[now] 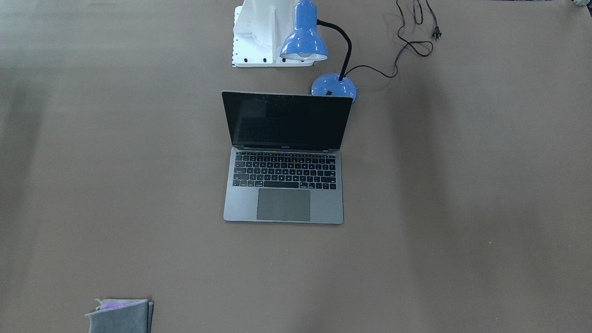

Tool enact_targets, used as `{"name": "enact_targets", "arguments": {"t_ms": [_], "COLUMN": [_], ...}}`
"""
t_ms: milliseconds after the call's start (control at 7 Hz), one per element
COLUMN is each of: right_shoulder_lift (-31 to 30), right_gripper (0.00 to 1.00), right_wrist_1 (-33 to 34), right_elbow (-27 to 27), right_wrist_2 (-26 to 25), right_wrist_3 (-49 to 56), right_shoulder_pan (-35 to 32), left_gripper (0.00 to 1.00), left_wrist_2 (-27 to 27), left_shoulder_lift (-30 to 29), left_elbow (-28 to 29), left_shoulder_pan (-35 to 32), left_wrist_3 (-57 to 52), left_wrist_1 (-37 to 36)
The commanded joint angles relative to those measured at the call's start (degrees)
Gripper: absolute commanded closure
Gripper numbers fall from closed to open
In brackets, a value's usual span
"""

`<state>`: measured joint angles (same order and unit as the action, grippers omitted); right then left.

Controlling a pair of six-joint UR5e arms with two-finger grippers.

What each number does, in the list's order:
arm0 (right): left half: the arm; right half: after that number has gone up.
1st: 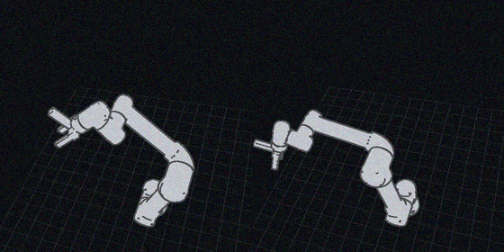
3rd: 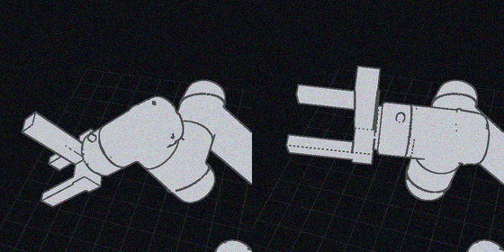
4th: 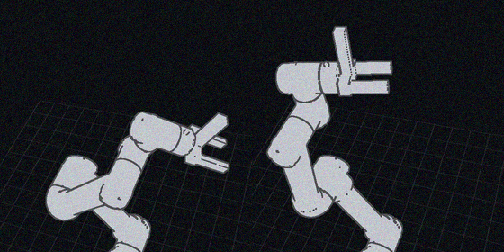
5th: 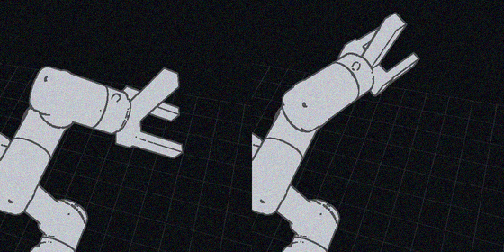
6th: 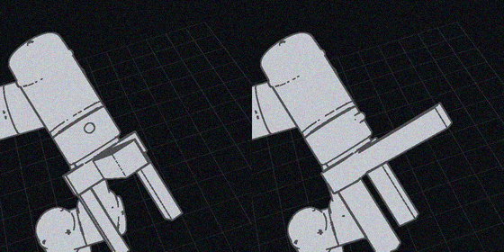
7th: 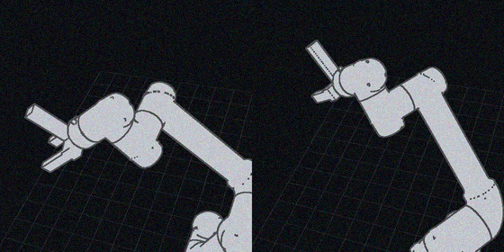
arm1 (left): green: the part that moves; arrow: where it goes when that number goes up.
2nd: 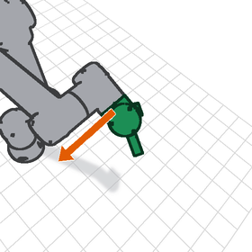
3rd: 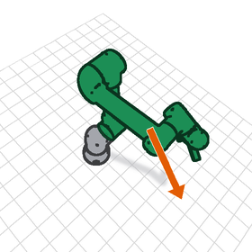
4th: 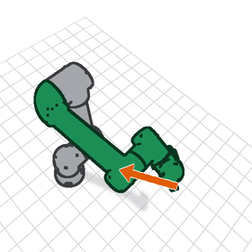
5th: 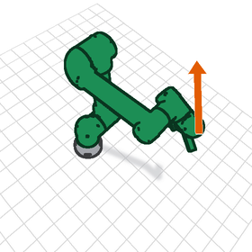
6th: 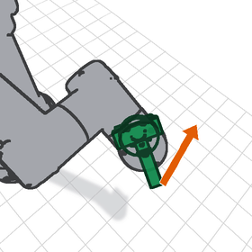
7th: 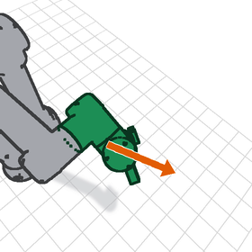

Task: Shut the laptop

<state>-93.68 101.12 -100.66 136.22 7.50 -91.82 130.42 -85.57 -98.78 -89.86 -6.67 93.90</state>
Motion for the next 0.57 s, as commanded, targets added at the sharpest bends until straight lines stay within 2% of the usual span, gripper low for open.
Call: {"name": "enact_targets", "arguments": {"t_ms": [0,429], "right_shoulder_lift": [0.25,-0.01], "right_gripper": [0.00,0.00], "right_wrist_1": [-0.04,-0.04], "right_elbow": [-0.76,-1.11], "right_wrist_2": [0.09,0.09], "right_wrist_3": [-0.90,-0.82], "right_shoulder_pan": [-0.03,-0.03], "left_gripper": [0.01,0.01], "left_wrist_2": [0.09,0.36], "left_shoulder_lift": [0.40,-0.12], "left_elbow": [-0.09,0.34], "left_shoulder_pan": [0.03,0.12], "left_wrist_3": [0.08,0.25], "left_wrist_1": [0.14,-0.12]}}
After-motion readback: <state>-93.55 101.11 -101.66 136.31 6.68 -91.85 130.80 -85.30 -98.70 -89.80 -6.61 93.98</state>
